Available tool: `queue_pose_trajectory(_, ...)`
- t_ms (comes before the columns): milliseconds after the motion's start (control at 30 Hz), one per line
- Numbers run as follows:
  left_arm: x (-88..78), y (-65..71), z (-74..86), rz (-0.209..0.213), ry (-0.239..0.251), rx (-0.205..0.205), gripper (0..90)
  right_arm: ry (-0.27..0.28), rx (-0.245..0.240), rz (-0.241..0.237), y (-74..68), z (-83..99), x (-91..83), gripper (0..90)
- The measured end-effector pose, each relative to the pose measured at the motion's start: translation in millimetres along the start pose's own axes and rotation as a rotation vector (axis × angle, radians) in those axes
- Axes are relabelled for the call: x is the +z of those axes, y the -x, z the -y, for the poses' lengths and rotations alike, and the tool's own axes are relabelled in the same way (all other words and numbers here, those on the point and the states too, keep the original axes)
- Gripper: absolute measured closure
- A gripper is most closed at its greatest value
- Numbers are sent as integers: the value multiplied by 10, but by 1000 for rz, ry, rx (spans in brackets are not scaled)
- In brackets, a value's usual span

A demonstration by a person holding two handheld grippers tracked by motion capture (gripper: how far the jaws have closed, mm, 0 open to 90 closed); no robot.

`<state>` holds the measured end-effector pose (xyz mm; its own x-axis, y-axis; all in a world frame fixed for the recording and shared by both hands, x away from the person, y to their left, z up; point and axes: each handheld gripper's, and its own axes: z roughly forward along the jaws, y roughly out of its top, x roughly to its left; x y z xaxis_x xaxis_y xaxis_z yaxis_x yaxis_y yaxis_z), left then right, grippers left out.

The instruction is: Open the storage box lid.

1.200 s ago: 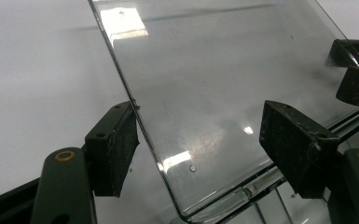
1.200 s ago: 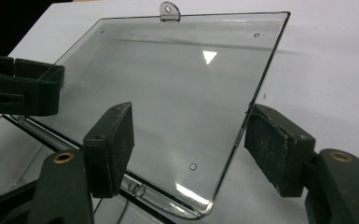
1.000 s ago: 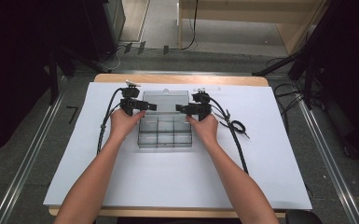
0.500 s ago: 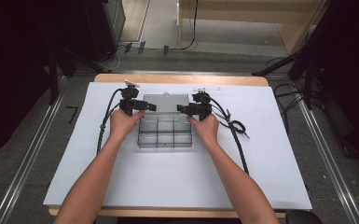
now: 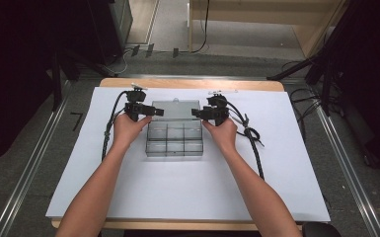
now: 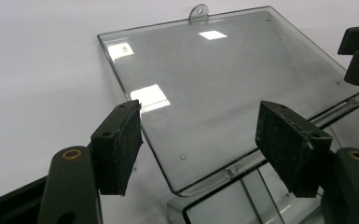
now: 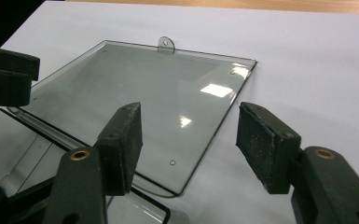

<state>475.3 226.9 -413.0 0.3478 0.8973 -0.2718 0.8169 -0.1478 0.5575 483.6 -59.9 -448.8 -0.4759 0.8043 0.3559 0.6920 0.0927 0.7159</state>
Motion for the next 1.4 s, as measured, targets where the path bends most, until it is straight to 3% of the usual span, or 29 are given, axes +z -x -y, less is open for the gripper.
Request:
queue_pose_trajectory(267,-128,65,22,10,8,20,334,-14,-47,7,-11,-31,-181,437)
queue_pose_trajectory(533,-270,114,85,26,-14,28,345,-16,-86,-23,-80,-41,-363,454)
queue_pose_trajectory(833,-361,197,175,16,-6,63,347,-48,-144,-29,-158,13,-518,465)
queue_pose_trajectory(1200,-411,286,287,11,-13,109,347,-78,-160,-31,-137,109,-705,485)
queue_pose_trajectory(1400,-437,274,365,19,-12,86,347,-93,-165,-27,-88,155,-789,508)
